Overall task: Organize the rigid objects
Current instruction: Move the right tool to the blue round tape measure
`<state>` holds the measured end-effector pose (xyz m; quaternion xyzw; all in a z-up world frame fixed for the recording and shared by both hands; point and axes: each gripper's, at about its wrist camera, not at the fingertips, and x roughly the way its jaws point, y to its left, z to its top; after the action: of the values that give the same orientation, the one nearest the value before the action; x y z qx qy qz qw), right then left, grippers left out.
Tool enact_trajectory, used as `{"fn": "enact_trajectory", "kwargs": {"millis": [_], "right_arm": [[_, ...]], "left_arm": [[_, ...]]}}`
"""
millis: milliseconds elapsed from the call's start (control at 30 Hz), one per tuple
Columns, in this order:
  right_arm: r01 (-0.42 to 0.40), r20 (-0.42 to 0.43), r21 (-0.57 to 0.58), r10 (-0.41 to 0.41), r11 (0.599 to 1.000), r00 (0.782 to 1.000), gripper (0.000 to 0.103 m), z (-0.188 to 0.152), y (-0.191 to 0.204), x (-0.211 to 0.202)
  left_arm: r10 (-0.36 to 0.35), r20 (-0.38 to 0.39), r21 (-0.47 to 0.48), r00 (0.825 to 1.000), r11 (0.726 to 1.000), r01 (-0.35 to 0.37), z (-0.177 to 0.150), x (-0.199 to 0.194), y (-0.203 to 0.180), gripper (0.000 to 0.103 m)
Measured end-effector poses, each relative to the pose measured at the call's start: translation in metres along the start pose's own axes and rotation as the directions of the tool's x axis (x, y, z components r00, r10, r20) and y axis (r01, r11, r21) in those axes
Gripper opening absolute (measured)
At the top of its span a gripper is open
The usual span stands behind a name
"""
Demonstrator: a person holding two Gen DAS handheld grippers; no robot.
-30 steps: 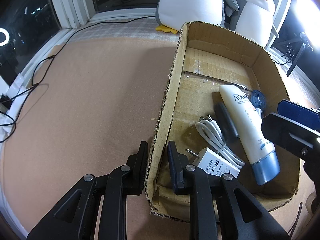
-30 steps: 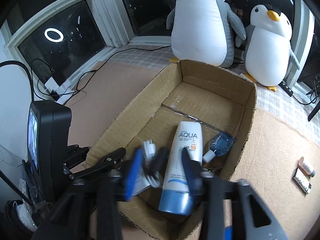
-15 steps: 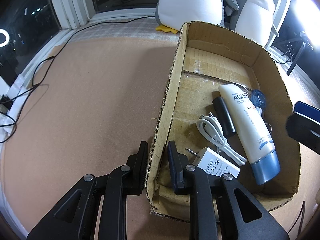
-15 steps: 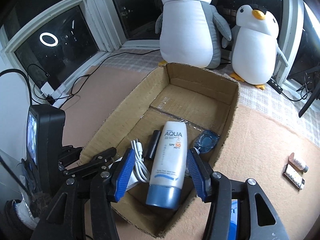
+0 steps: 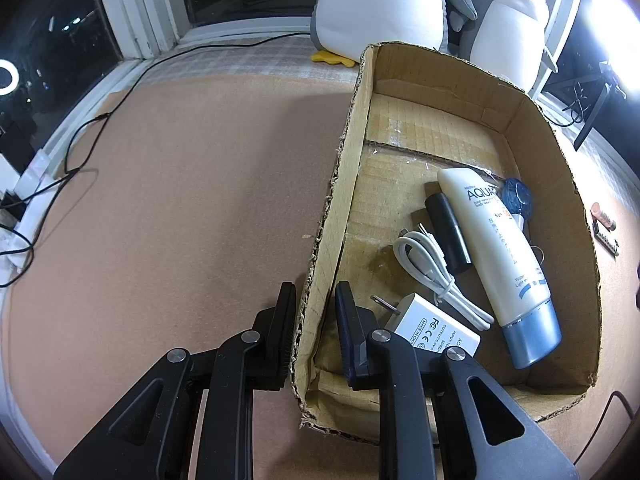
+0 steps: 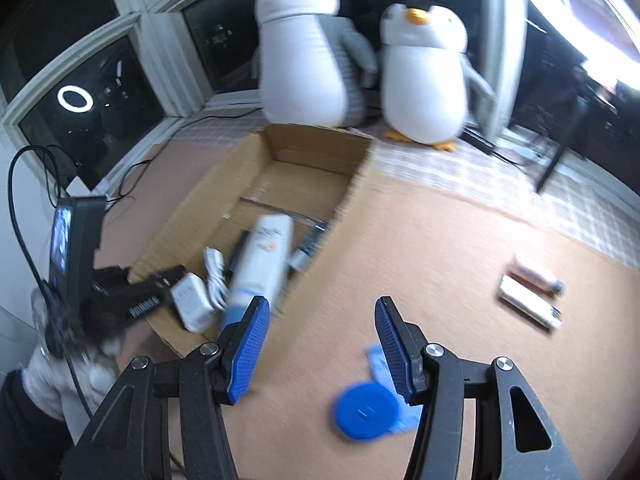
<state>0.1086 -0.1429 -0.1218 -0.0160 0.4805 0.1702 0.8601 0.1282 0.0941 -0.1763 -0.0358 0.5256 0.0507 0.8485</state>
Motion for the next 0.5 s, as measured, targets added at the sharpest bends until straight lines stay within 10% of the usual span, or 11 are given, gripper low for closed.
{"fn": "enact_trajectory", "kwargs": {"millis": [500], "right_arm": [[0.014,-0.122,-0.011,-0.015,1.0,0.992,0.051,-0.052,-0.027,0.011]], "left_arm": [[0.006,-0.001,0.003,1.0,1.0,-0.006,0.0,-0.001,0.0,0.019]]}}
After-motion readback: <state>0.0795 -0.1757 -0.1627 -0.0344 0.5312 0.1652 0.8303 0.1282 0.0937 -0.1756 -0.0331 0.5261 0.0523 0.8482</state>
